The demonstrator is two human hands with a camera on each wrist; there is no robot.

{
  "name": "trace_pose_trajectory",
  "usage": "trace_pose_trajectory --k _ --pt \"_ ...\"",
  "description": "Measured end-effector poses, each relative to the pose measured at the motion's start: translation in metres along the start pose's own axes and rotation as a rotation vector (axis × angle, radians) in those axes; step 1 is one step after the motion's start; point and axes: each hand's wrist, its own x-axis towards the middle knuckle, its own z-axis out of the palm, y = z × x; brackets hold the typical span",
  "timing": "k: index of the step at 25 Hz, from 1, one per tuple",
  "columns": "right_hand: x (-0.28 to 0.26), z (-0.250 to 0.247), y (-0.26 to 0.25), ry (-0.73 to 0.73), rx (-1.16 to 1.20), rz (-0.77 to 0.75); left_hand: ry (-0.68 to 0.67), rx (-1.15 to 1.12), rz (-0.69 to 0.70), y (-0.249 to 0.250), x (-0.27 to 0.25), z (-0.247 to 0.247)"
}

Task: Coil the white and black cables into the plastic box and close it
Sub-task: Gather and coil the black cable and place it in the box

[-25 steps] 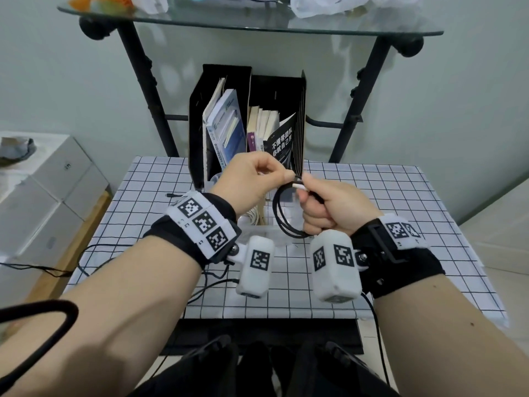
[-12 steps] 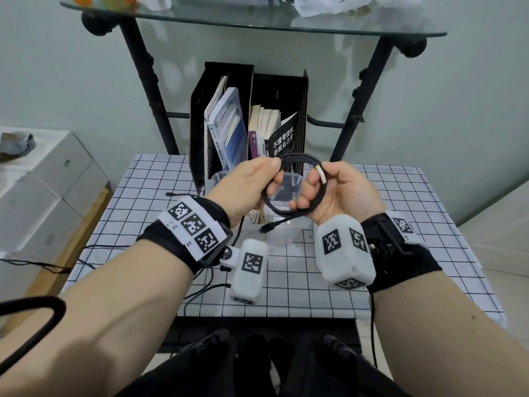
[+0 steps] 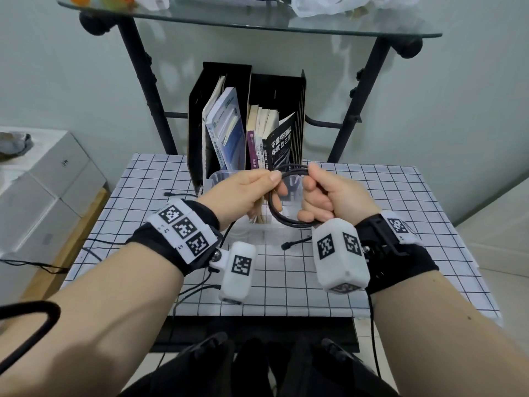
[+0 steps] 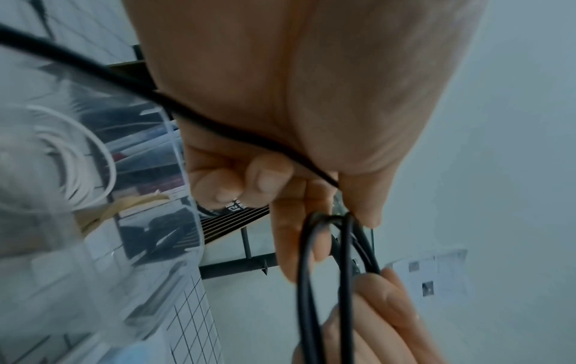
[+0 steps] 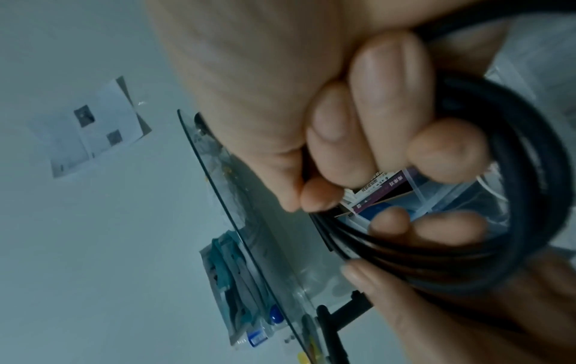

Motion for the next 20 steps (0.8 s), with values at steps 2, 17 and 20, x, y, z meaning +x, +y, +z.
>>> trace_pose_trajectory --k 2,17,20 --pt "0.0 -0.002 0.0 0.018 0.138 -0.048 0.053 -0.07 0.012 -0.006 -0.003 0.004" --pt "0.007 -0.015 -0.009 0.213 0.564 -0.179 0.008 0.087 -0.15 -0.034 -0.013 0.02" --pt "0.006 -0.014 -0.006 0.161 0.45 -0.088 0.095 -0.107 -0.152 -0.027 -0.008 0.018"
